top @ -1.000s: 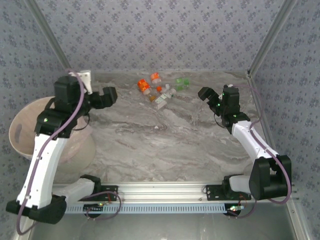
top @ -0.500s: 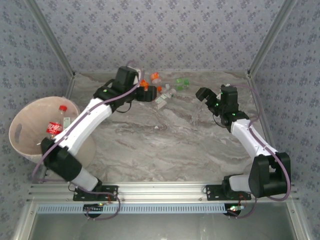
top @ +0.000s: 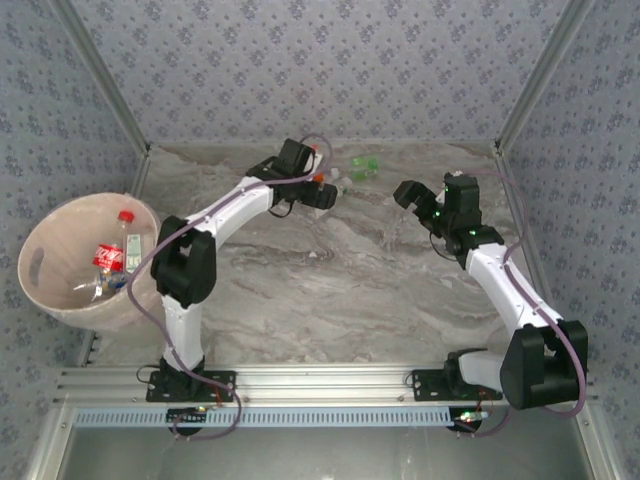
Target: Put the plastic bottles in the bin
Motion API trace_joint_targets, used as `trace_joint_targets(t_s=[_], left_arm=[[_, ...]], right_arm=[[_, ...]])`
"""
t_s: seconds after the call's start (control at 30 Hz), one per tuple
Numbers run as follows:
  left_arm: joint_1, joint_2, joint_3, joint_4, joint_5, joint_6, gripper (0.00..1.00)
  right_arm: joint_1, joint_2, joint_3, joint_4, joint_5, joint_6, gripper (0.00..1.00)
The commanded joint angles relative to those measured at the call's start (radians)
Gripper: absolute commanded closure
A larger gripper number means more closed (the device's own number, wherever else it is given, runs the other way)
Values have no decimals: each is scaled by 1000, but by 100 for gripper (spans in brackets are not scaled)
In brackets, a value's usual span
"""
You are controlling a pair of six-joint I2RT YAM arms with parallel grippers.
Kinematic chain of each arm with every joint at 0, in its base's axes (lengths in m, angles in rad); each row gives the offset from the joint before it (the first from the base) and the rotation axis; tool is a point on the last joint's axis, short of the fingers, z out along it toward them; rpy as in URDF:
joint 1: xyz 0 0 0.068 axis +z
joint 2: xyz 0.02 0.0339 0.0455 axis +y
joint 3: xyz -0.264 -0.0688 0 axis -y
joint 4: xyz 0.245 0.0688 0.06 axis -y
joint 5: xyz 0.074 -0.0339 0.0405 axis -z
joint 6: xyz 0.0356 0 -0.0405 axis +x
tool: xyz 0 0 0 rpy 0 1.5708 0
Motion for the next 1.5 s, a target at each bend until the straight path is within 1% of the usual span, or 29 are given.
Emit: trace_joint_targets(t_s=[0.0,0.13,0.3,0.43,0.5,0.57,0.73,0.87,1.03,1.23,1.47], left_arm=[[-2,70,78,42,41,66,2],[-2,162,163,20,35,118,8],[-22,251,224,-8,-51,180,13],[-22,320,312,-46,-87,202,14],[-23,352,350,-74,-84,210,15],[-23,381,387,-109,-71,206,19],[-24,399,391,-114,-67,190,24],[-25,416,403,-121,-51,193,25],[-27,451,437,-141,-71,192,26],[-39,464,478,-171,-71,182,35],[-66,407,460,-183,-47,160,44]], right_arm=[[2,-22,41,-38,15,-26,0],[2,-28,57,-70,16,-45,0],[2,-53,63,-107,36,-70,0],[1,-70,64,-123,48,-83,0],[2,-75,67,-131,52,-87,0],[-1,-80,69,-139,57,-91,0],[0,-86,70,-147,64,-94,0],[-1,-87,70,-145,65,-94,0],[0,-88,70,-148,65,-95,0],[0,-88,62,-152,67,-98,0],[-2,-88,53,-149,72,-103,0]])
